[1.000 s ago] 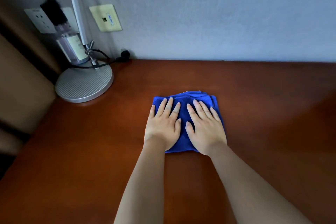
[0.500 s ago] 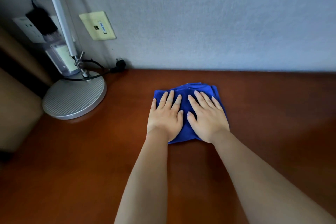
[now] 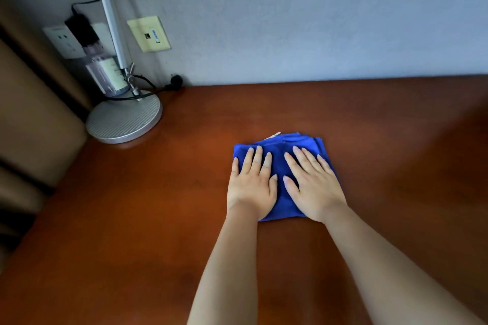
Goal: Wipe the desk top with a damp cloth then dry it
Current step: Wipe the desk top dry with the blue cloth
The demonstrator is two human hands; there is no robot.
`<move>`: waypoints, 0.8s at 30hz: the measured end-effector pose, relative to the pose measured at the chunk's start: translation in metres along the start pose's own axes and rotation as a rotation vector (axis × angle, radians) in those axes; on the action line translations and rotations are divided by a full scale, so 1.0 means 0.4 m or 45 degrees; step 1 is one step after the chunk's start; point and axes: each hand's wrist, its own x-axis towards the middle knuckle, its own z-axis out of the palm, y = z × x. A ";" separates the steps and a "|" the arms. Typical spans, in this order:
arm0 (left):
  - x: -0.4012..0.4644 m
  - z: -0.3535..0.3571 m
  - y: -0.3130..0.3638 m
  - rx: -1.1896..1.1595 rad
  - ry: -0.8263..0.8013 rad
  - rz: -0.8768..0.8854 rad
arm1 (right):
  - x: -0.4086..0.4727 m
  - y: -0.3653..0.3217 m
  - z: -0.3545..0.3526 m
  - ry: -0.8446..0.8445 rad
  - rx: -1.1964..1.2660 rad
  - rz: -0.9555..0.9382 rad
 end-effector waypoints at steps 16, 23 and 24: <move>-0.114 0.029 0.067 -0.008 0.026 0.156 | -0.180 0.003 0.020 0.060 0.009 0.158; 0.073 0.002 0.076 -0.026 0.031 0.127 | 0.002 0.083 0.000 0.070 0.017 0.133; 0.111 -0.002 0.076 -0.024 0.035 0.120 | 0.039 0.097 -0.003 0.072 0.024 0.127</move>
